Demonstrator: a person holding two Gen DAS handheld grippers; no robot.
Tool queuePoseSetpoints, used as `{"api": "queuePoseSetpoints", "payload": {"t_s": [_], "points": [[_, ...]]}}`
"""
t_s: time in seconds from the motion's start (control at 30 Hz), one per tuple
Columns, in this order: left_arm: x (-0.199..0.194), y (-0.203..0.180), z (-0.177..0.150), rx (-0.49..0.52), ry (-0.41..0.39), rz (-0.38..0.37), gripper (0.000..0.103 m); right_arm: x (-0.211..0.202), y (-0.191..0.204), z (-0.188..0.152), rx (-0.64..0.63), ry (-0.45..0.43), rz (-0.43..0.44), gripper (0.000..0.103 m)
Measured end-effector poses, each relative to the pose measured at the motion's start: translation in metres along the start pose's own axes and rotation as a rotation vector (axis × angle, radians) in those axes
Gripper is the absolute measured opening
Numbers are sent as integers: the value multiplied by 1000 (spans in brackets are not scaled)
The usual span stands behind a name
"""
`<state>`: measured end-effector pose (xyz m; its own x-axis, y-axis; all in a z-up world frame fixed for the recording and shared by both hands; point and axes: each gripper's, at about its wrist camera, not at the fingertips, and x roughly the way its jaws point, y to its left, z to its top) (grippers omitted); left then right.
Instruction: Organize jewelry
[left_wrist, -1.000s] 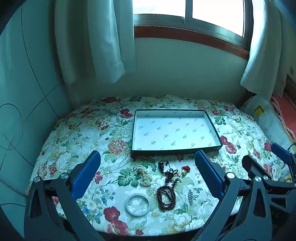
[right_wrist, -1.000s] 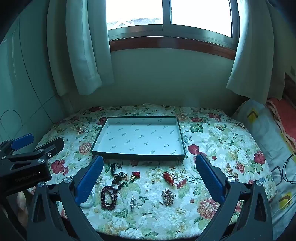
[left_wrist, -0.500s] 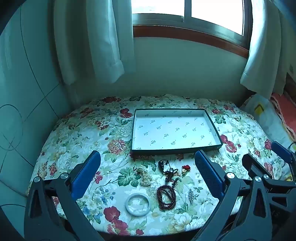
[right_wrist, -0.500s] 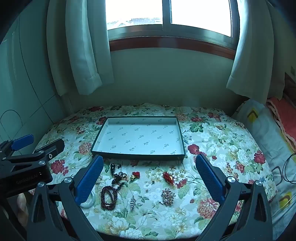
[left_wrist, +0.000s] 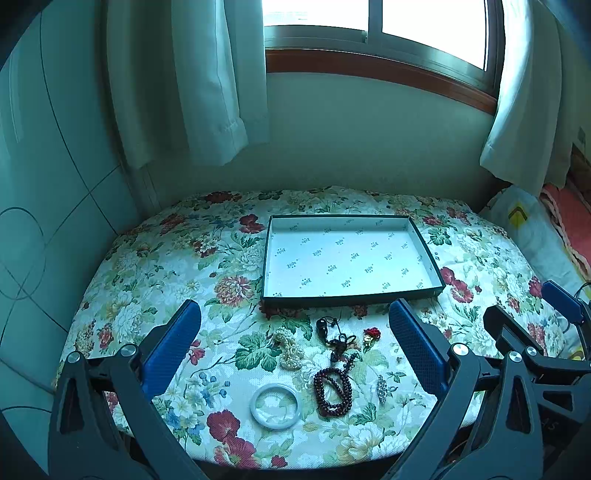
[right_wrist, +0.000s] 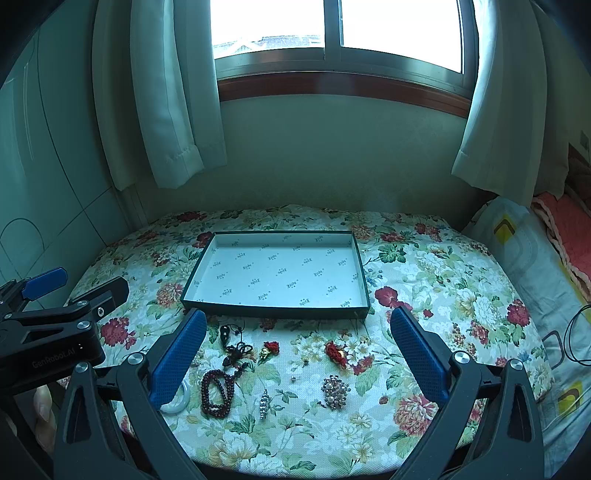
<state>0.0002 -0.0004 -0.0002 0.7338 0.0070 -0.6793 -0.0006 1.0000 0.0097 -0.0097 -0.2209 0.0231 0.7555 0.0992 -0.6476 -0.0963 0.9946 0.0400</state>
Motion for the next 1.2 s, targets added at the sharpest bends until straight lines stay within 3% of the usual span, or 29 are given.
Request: {"api": "queuePoseSetpoints", "payload": {"t_s": [1.2], "points": [[0, 0, 0, 2, 4, 1, 101, 1, 1, -2, 1, 2, 1, 99]]}}
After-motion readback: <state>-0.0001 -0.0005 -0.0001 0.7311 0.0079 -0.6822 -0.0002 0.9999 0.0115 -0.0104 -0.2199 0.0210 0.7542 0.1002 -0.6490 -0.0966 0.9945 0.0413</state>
